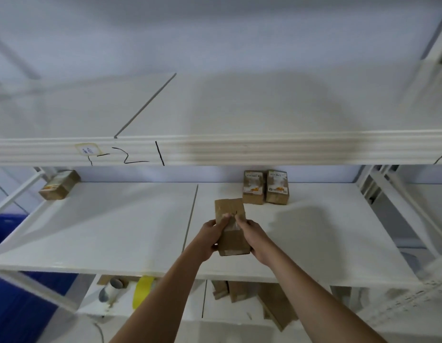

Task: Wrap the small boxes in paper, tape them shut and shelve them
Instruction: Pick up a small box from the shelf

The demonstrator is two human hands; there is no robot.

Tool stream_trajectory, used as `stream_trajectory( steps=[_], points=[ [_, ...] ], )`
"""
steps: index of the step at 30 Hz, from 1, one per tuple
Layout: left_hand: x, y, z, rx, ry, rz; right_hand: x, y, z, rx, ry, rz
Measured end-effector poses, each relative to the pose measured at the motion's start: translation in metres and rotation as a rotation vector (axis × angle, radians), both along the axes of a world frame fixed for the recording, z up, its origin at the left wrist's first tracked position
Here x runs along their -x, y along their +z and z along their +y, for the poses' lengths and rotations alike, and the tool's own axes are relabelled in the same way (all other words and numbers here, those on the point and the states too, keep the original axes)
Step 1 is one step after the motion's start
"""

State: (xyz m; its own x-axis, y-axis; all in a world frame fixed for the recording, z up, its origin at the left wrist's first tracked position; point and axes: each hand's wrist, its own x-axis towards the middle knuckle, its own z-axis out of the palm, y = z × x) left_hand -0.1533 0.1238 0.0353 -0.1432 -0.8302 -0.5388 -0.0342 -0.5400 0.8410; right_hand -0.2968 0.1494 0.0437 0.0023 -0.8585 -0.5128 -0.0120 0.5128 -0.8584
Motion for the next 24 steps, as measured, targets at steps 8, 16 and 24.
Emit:
stream_trajectory(
  steps=[8, 16, 24],
  points=[
    [-0.013, -0.007, -0.001, 0.003, -0.063, 0.113, -0.011, -0.004, 0.0, -0.006, -0.077, 0.162],
    [-0.015, -0.011, -0.002, 0.036, -0.088, 0.074, -0.029, 0.003, 0.01, 0.033, -0.138, 0.288],
    [-0.004, 0.005, -0.007, 0.032, 0.01, 0.066, -0.037, 0.008, -0.001, 0.137, -0.233, 0.197]
  ],
)
